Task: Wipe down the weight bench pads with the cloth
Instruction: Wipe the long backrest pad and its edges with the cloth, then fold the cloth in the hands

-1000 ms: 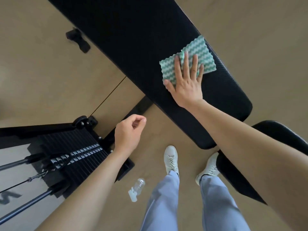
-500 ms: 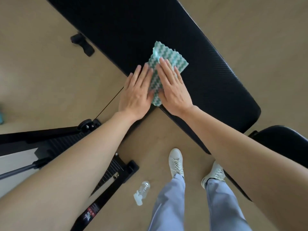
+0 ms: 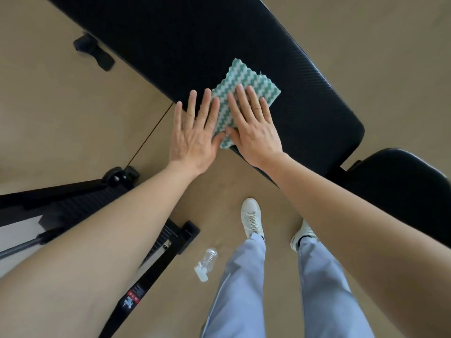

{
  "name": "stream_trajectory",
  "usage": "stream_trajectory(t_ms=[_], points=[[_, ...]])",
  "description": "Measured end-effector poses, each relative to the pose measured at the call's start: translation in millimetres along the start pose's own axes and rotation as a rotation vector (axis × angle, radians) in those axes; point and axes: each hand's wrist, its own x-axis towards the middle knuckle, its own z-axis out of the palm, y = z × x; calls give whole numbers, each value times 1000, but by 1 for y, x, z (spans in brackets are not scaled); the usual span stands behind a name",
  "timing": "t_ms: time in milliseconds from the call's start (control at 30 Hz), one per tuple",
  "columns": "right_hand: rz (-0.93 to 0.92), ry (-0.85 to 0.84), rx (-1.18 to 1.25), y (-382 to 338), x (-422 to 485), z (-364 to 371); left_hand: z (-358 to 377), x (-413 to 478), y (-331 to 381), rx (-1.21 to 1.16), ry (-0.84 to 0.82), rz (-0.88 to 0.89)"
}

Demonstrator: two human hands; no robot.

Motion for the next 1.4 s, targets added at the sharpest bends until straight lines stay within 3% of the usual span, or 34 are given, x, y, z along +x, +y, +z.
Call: stream_trajectory(t_ms=[233, 333, 433, 500, 633, 833, 1000, 1133, 1267, 1400], points=[[64, -143, -12, 44, -120, 12, 35, -55, 106, 71, -84, 170], [93, -150, 91, 60, -153, 2, 40, -64, 146, 65, -101, 237], [196, -337, 195, 83, -176, -17, 35, -67, 185, -86, -65, 290], [277, -342, 245, 100, -187, -33, 34, -69, 207, -266, -32, 233], [365, -202, 292, 159, -212, -92, 4, -59, 274, -722, -25, -96], [388, -99, 49, 265, -206, -117, -14, 17, 366, -857, -106, -180], [339, -341, -4, 290, -187, -92, 9, 44, 375, -738, -206, -189], [97, -486, -77, 270, -187, -86, 16, 19, 358, -730, -212, -182], [-144, -526, -229, 237, -209, -78, 23, -27, 346, -656, -218, -195], [-112, -412, -295, 259, -226, -96, 27, -35, 369, -566, -120, -115]])
